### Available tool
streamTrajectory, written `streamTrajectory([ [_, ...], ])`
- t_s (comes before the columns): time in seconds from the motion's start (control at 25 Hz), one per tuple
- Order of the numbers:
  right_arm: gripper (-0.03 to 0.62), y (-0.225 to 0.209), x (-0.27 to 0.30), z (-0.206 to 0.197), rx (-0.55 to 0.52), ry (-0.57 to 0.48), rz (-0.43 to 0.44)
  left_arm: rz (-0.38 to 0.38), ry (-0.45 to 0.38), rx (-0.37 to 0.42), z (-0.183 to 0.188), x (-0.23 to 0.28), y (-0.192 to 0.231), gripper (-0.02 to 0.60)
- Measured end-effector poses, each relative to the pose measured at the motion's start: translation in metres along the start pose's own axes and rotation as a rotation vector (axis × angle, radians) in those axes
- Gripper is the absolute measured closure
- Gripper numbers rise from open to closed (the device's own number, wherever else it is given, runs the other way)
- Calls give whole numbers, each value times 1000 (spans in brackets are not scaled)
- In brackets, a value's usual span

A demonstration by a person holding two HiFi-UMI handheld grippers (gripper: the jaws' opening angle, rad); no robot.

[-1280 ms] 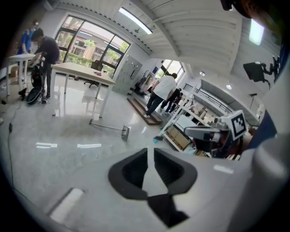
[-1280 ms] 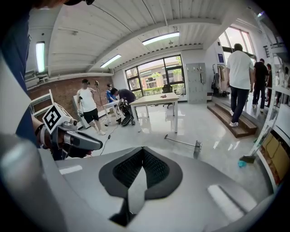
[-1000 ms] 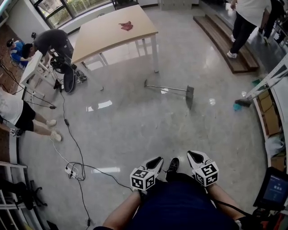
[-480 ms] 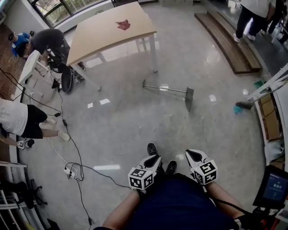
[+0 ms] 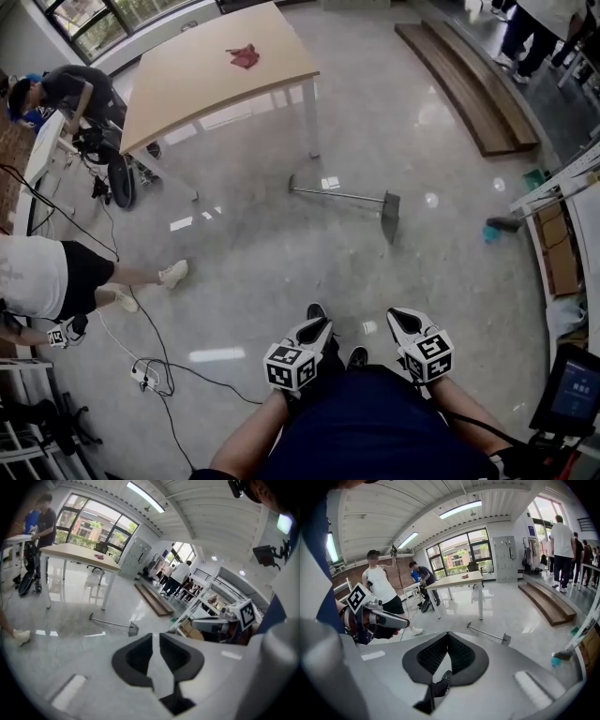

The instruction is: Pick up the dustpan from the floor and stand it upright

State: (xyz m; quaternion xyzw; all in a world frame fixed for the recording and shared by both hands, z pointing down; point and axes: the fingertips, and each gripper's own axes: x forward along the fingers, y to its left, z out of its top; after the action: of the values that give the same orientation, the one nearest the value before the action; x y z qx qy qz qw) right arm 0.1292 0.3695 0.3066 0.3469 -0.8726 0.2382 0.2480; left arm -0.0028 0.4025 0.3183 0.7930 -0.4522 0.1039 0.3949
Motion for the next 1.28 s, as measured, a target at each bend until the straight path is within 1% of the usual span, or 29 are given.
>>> streamTrajectory([
  [0.24, 583, -2, 41, 32, 4, 20, -8, -21, 23, -5, 36, 12, 36, 534],
  [0.52, 583, 1, 73, 64, -15, 31, -13, -31, 34, -19, 59, 13, 68, 534],
  [0.8, 583, -1, 83, 75, -24, 25, -20, -40, 26, -26, 65, 13, 75, 534],
  [1.28, 583, 3, 89, 79, -17, 35, -22, -66, 53, -34, 60, 13, 73, 534],
])
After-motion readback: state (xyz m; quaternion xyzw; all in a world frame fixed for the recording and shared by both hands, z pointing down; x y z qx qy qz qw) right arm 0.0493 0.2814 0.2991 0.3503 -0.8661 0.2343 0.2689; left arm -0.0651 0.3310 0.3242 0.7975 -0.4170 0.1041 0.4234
